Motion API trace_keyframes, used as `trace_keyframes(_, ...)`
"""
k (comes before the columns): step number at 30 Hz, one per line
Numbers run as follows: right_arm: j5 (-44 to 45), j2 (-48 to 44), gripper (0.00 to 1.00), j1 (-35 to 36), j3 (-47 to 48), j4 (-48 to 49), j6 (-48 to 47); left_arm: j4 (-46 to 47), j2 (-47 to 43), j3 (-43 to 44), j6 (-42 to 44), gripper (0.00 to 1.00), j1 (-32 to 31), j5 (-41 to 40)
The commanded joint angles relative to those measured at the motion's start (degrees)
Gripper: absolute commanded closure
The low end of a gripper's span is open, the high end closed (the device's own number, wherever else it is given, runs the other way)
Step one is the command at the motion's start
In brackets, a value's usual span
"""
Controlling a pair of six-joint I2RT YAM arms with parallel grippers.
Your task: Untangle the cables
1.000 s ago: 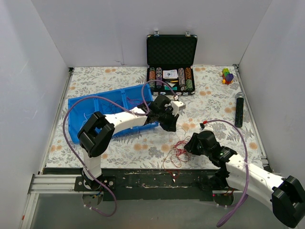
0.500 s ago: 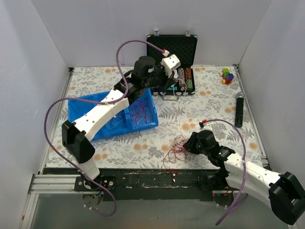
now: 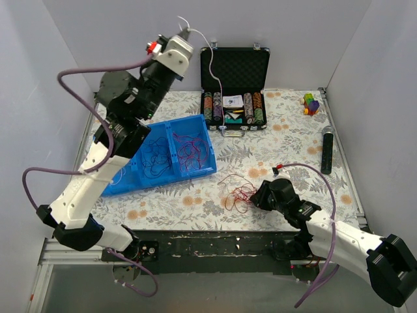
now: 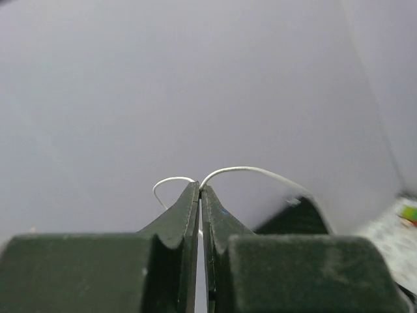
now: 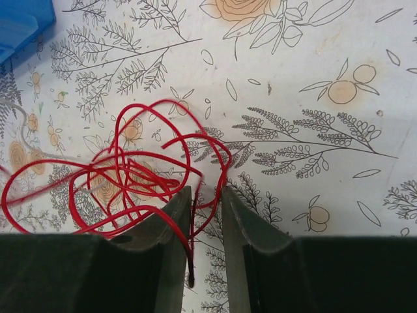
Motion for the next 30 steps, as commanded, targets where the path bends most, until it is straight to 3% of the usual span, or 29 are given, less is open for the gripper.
trace_keyframes(1,0.52,1.47,0.67,-0.15,-1.93,-1.55,-0.18,13.39,-1.57,5.72,15.12,1.00,0.09,-9.49)
trace_keyframes(6,0.69,2.61,0.67,-0.07,-1.84,-1.29,-0.36,24.38,0.98,17.24,27.08,1.00,0.01,-12.93)
trace_keyframes(12,0.34,3.23,0.67,-0.15,-2.63,-0.58,-0.01,30.63,1.68,24.44,38.33,1.00,0.09,-10.12)
trace_keyframes(16,-0.09,3.49,0.67,-0.15,-3.07,-0.67,0.26,27.04,2.57,30.44,41.68,1.00,0.09,-9.76)
trace_keyframes(20,0.17,2.88,0.67,-0.15,-2.81,-0.58,0.08,21.44,-3.92,20.88,40.73,1.00,0.09,-13.79)
trace_keyframes(25,0.34,2.53,0.67,-0.07,-2.28,-0.58,-0.18,13.78,-12.97,2.97,35.64,1.00,0.09,-25.74)
trace_keyframes(30,-0.18,2.35,0.67,-0.07,-2.02,-0.67,-0.80,6.15,-22.21,-13.05,29.22,1.00,0.09,-29.71)
